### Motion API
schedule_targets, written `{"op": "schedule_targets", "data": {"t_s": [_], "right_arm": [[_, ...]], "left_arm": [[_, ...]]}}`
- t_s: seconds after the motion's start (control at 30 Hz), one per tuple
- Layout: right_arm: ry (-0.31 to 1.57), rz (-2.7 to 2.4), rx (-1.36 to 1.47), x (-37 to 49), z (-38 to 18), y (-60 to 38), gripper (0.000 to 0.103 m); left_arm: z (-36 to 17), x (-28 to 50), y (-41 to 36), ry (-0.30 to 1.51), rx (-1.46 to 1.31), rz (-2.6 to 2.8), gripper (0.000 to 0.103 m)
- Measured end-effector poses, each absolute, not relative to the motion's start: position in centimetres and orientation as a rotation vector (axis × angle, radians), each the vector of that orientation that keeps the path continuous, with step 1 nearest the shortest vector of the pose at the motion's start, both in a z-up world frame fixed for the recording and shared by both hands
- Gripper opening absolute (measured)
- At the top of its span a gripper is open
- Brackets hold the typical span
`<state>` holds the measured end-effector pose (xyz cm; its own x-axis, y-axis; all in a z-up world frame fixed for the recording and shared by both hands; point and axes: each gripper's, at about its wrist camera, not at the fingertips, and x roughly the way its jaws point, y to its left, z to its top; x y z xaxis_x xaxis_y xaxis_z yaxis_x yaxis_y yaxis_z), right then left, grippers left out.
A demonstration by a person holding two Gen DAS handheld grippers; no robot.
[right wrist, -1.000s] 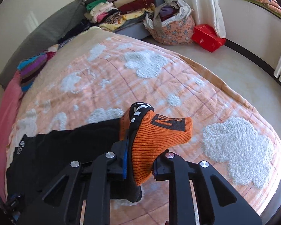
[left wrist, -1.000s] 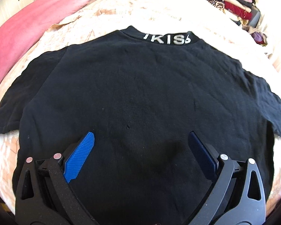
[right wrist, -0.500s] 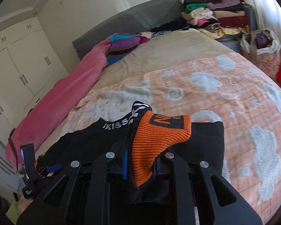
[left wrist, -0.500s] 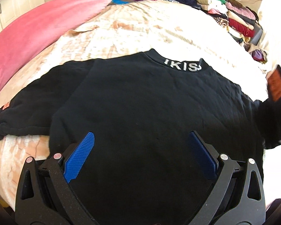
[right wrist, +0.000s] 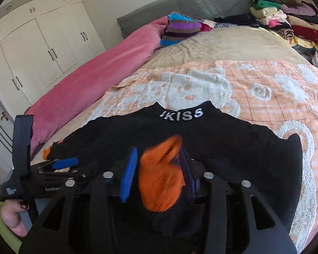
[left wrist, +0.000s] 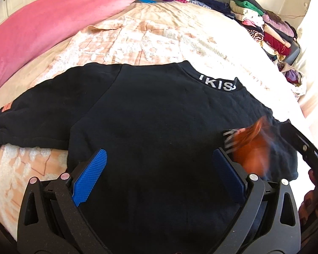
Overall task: Fold small clothes
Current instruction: 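Carry the held sleeve across the shirt body toward the left gripper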
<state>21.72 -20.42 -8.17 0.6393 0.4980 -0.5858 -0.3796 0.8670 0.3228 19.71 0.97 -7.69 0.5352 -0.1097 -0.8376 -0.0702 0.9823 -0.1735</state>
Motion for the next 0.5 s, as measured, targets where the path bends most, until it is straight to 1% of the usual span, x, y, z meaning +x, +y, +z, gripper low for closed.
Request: {"op": "schedule_targets", "data": {"t_s": [0.03,0.2,0.27,0.37,0.4,0.43,0.47,0.5], "right_arm": [[0.711,0.499,0.176,21.6,-8.1,-20.8,0.054],[0.736,0.415,0.219,22.1,-8.3,-23.4,0.055],[0.747,0.379,0.230,22.4,-8.6,-24.4,0.057],[0.758,0.339,0.250,22.7,-8.8,-25.8,0.057],[0.755,0.335,0.253,22.7,-8.8,-26.1,0.057],[0.752,0.325,0.255,22.7,-8.8,-26.4,0.057],[0.750,0.316,0.257,22.7,-8.8,-26.8,0.057],[0.748,0.314,0.261,22.7,-8.7,-26.9,0.057]], "left_arm": [[-7.6,19.7,1.0,1.007,-0.202,-0.031,0.094],[-7.6,19.9,-0.4,1.023,-0.250,-0.112,0.094],[-8.4,20.4,-1.4,1.055,-0.283,-0.152,0.094],[-10.1,21.2,-2.6,1.094,-0.336,-0.196,0.094],[-10.4,21.4,-3.1,1.099,-0.343,-0.210,0.092],[-10.7,21.6,-3.6,1.099,-0.343,-0.223,0.076],[-11.0,21.7,-4.3,1.096,-0.329,-0.224,0.063],[-11.1,21.8,-4.8,1.098,-0.306,-0.211,0.040]]}}
